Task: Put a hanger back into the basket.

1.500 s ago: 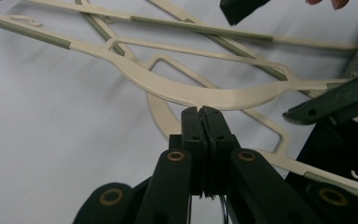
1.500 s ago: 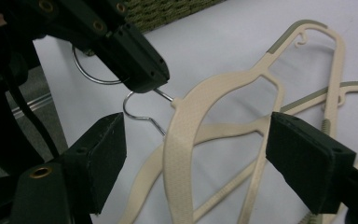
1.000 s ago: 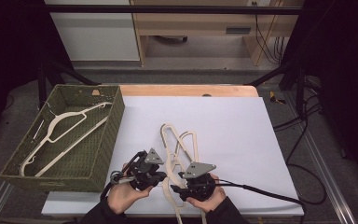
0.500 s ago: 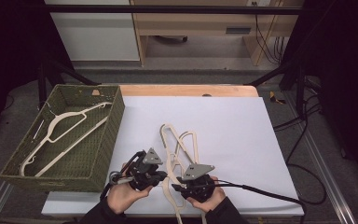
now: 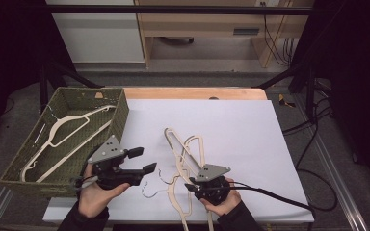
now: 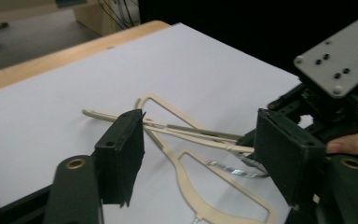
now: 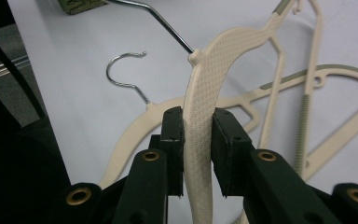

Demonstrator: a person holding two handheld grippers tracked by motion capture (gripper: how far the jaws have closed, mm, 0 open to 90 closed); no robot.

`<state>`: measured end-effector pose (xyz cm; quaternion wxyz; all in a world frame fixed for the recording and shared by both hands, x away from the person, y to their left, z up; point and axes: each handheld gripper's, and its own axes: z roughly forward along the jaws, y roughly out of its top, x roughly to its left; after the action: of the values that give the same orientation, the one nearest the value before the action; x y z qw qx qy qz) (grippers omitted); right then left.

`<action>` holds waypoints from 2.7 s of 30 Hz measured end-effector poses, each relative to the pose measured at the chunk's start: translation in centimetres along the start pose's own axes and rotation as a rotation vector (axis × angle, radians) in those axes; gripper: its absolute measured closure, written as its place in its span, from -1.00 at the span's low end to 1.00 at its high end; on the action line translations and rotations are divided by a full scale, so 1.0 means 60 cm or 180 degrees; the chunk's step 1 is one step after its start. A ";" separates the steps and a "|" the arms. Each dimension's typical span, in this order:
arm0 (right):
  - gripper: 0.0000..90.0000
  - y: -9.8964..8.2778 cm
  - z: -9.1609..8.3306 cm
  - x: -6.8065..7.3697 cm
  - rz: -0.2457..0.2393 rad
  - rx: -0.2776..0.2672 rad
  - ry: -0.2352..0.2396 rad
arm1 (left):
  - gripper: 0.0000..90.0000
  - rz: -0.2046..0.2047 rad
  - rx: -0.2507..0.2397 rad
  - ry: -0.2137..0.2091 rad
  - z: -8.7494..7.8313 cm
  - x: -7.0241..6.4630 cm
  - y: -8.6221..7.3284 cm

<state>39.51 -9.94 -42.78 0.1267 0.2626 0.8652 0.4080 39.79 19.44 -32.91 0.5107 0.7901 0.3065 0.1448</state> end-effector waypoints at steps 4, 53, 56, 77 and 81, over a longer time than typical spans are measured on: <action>0.71 0.002 -0.016 -0.010 0.0067 -0.0032 -0.0031 | -0.46 -0.0017 -0.0043 0.0067 0.002 0.014 -0.008; 0.92 0.025 -0.080 -0.053 0.0025 -0.0400 0.0655 | -0.23 0.0657 0.0609 -0.0568 0.157 -0.022 -0.026; 0.92 0.025 -0.079 -0.052 0.0013 -0.0392 0.0706 | 0.02 0.0729 0.0614 -0.0598 0.158 -0.026 -0.028; 0.46 0.022 -0.070 -0.052 -0.0073 -0.0490 0.0225 | 0.78 0.0770 0.0909 -0.0648 0.139 -0.047 -0.027; 0.31 0.021 -0.068 -0.052 -0.0093 -0.0504 0.0105 | 0.85 0.0664 0.0854 -0.0746 0.139 -0.055 -0.027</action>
<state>40.75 -13.62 -39.18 0.1387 0.2323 0.8359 0.4775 41.22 11.86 -37.70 0.4153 0.8900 0.1779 0.0619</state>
